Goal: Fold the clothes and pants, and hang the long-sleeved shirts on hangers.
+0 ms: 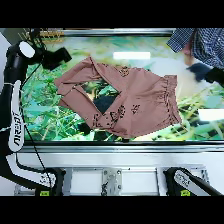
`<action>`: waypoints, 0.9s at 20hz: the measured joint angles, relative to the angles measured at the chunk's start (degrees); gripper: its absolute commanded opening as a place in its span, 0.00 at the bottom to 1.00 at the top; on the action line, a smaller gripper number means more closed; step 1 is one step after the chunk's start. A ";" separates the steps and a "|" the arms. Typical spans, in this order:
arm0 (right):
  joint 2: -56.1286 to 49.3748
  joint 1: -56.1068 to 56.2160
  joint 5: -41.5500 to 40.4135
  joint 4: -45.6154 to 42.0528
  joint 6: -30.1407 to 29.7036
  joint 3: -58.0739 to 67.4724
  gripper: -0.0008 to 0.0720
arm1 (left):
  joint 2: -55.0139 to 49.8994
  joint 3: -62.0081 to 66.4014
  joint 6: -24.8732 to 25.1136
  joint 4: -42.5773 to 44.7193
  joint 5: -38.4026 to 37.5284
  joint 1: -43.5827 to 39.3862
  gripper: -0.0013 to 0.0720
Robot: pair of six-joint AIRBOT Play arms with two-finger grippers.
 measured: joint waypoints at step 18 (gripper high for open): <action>-1.86 -13.86 -9.40 31.15 -9.14 -43.19 0.84 | 10.21 -47.25 -3.21 -11.32 18.23 2.03 0.94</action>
